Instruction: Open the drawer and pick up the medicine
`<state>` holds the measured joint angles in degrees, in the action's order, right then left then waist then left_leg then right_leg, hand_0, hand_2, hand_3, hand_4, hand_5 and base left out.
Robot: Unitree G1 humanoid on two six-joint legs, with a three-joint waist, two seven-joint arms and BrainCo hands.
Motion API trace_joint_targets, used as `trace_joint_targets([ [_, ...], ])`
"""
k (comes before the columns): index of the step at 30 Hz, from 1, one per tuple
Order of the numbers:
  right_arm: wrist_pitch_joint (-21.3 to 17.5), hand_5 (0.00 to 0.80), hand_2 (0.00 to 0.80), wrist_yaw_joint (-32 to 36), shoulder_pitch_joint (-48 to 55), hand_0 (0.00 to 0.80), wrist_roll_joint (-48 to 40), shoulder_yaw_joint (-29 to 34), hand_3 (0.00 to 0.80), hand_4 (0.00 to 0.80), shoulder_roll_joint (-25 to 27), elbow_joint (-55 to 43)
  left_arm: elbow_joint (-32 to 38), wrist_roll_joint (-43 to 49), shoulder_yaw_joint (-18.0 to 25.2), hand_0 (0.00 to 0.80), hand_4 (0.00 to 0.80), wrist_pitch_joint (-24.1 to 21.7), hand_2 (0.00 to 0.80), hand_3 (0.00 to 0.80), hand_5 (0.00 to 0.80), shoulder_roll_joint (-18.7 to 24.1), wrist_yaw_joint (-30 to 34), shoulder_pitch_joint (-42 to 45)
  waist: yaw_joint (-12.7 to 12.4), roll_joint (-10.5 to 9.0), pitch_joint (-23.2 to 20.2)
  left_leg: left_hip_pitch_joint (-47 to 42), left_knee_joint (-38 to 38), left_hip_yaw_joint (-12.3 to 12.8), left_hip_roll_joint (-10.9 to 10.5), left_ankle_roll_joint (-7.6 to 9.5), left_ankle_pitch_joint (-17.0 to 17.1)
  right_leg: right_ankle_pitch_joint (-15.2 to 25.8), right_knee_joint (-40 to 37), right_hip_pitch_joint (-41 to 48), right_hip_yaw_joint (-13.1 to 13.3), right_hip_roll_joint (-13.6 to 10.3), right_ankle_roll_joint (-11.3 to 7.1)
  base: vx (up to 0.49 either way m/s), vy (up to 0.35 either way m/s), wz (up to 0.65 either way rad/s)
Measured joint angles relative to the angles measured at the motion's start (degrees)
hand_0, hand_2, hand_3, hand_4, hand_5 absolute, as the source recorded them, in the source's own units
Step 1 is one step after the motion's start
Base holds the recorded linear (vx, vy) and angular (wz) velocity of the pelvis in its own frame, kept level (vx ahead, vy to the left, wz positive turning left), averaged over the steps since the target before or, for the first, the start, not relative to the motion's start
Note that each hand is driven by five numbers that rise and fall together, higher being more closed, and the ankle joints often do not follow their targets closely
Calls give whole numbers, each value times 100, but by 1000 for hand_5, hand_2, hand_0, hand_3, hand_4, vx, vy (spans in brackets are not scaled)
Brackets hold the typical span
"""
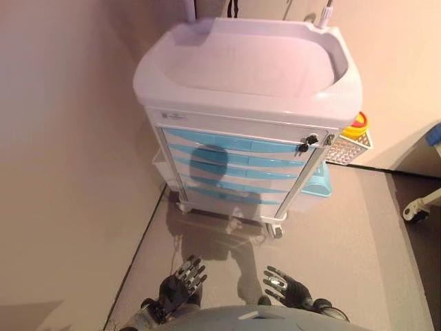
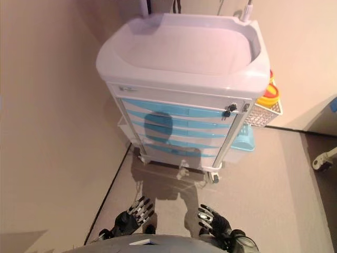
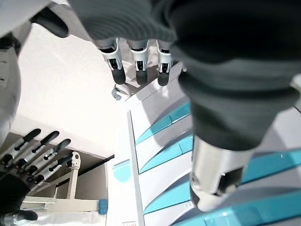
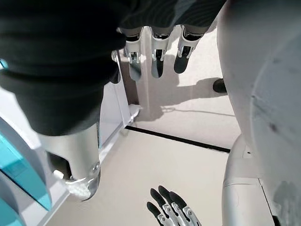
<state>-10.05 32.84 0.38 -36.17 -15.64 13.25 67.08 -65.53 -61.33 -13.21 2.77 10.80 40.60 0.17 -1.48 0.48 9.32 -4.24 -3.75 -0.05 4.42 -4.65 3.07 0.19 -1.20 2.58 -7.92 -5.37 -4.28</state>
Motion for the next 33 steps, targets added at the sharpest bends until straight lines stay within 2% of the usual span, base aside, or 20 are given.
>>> trace_joint_targets([
  [8, -47, 0, 0, -133, -407, 0, -203, -10, 0, 0, 7, -201, 382, -783, 1, 0, 0, 177, 0, 0, 0, 109, 256, -348, 0, -17, 812, 538, 177, -3, 10, -7, 70, 24, 309, -597, 48, 2, 35, -108, 28, -2],
  [15, -50, 0, 0, -273, -772, 0, -339, -58, 0, 0, 47, -388, 692, -1256, -5, 0, 0, 208, 0, 0, 0, -120, 573, -1077, 23, -133, 1394, 1192, 679, 6, -10, -2, 12, -14, 826, -1273, 99, -38, 74, -65, 21, -3],
  [18, -38, 0, 0, -291, -831, 0, -455, -77, 0, 0, 134, -617, 871, -1393, -37, 0, 0, 152, 0, 0, 0, -95, 630, -1371, 31, -185, 1677, 1376, 903, -10, -22, -2, -2, -41, 1057, -1463, 123, -60, 84, -59, 4, 0],
  [25, 34, 0, 0, -379, -1040, 0, -703, -101, 0, 0, 174, -815, 1186, -2257, -55, 0, 0, 82, 0, 0, 0, -58, 649, -1893, 190, -423, 1954, 1938, 1540, 33, -33, -5, -167, -60, 1490, -1991, 283, -86, 60, -41, -7, -6],
  [31, 126, 0, 0, -391, -1177, 0, -827, -106, 0, 0, 225, -995, 1540, -3069, -25, 0, 0, 65, 0, 0, 0, -57, 534, -2412, 335, -538, 2076, 2447, 1974, 48, -42, 41, -235, -49, 1735, -2427, 455, -60, 58, -19, 12, -1],
  [33, 171, 0, 0, -392, -1204, 0, -828, -107, 0, 0, 241, -1031, 1546, -3327, 3, 0, 0, 64, 0, 0, 0, -20, 302, -2632, 364, -546, 2082, 2541, 2063, 59, -41, 42, -266, -35, 1757, -2493, 495, -49, 51, 6, 18, -5],
])
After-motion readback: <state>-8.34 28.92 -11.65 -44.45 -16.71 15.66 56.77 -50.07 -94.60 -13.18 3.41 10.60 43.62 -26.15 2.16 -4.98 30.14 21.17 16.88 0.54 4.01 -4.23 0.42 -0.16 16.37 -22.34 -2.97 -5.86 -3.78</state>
